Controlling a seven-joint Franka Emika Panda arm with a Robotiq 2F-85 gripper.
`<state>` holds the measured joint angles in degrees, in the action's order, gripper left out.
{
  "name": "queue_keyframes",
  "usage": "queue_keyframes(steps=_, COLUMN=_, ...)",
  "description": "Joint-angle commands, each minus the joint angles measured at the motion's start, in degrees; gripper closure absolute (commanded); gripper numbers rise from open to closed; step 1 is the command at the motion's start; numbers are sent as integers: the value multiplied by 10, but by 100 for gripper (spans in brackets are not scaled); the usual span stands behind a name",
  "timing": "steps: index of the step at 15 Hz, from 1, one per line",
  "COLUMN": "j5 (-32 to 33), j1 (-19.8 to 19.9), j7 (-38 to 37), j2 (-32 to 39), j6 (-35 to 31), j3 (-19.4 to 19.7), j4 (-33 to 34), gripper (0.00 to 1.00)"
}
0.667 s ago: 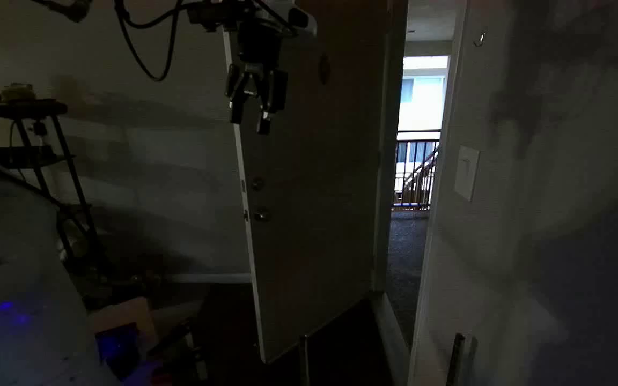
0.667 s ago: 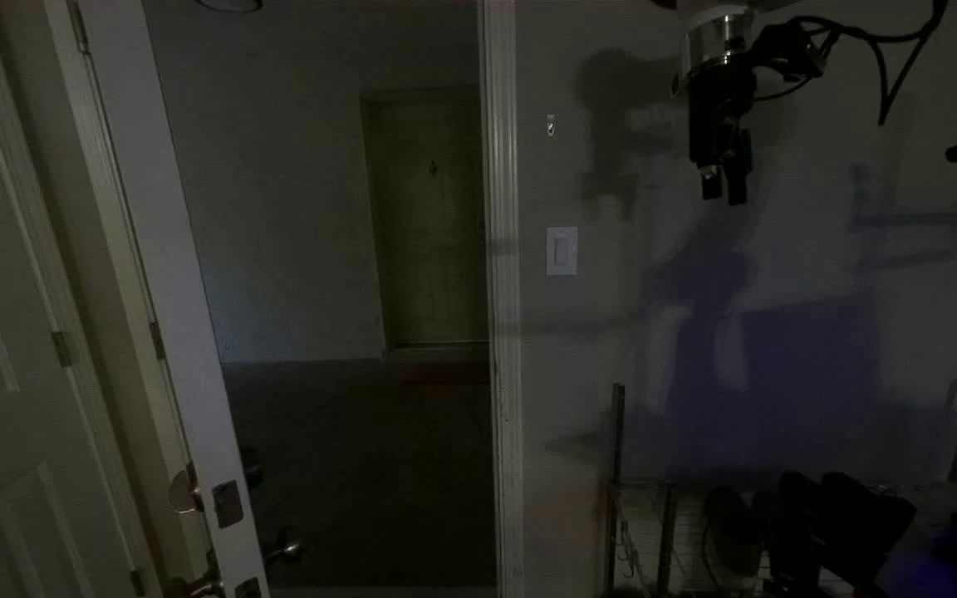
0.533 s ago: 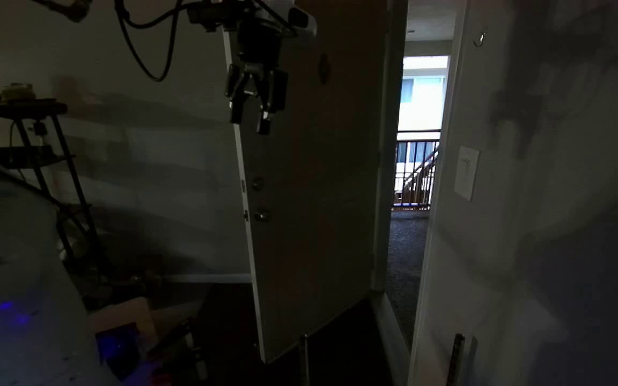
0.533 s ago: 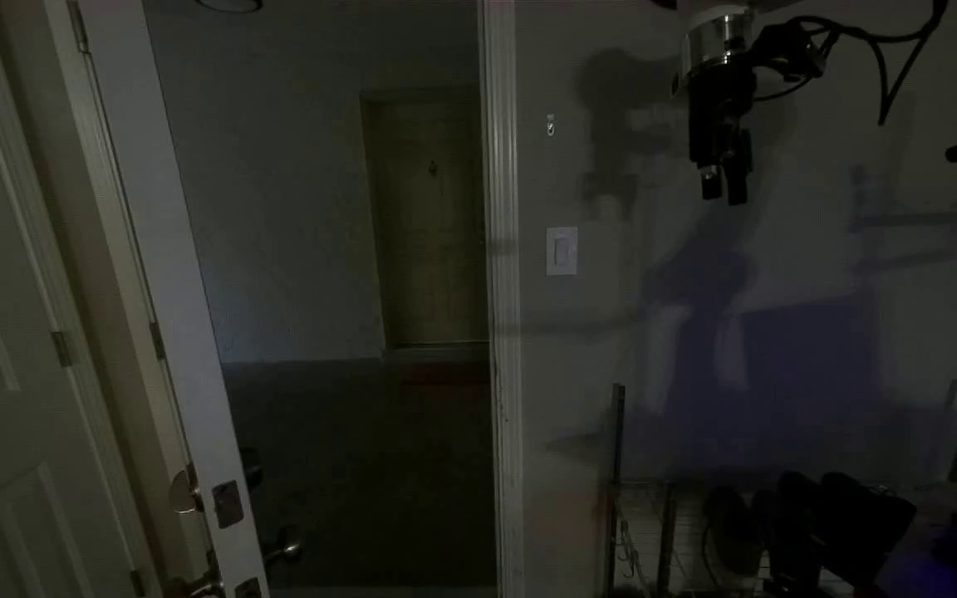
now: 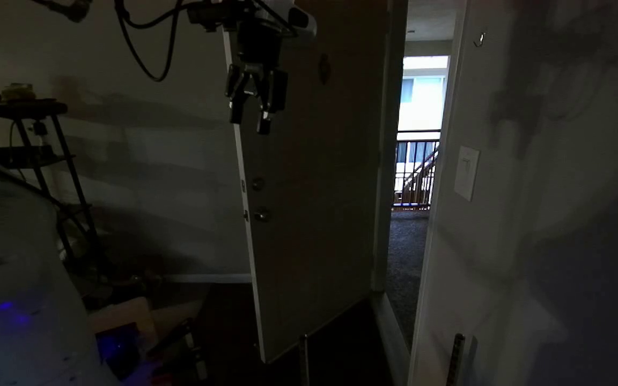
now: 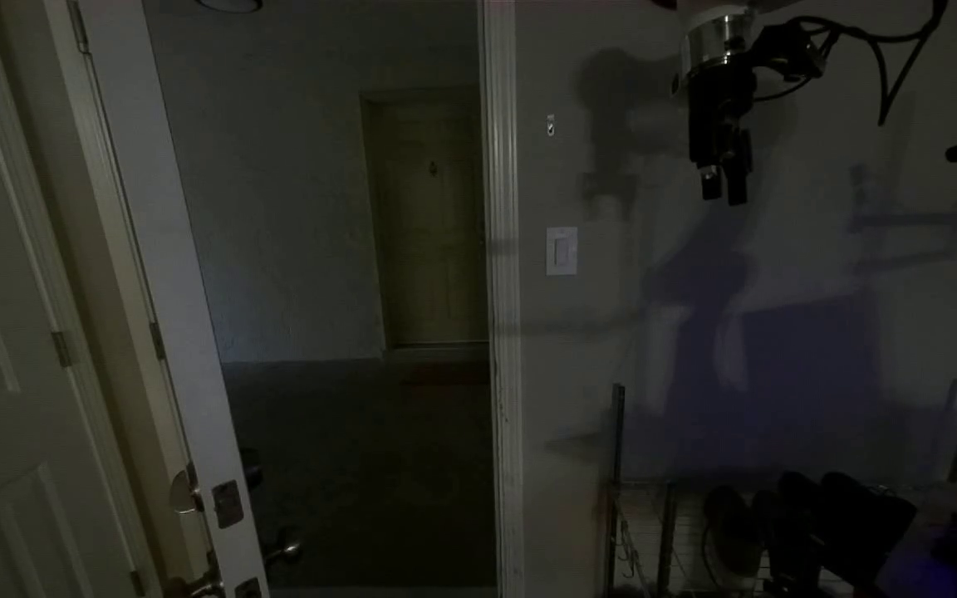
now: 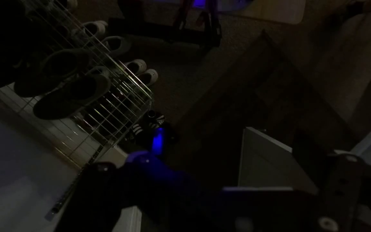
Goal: Turn on the light switch
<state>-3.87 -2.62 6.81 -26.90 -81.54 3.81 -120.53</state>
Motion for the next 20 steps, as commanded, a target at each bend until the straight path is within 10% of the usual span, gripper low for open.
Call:
queue_keyframes(steps=1, j5=-2, j1=9, j7=3, j2=1, j6=1, j3=-6, j4=1, gripper=0)
queue_keyframes(steps=2, j5=-2, j1=9, j7=3, j2=1, j6=1, j3=-6, j4=1, gripper=25)
queue_keyframes(steps=13, j5=-56, j1=30, j7=126, j2=181, j6=-149, j3=66, j4=41, gripper=91)
queue_keyframes(steps=20, j5=-75, j1=49, j7=131, j2=294, j6=-320, j3=53, j4=106, gripper=95)
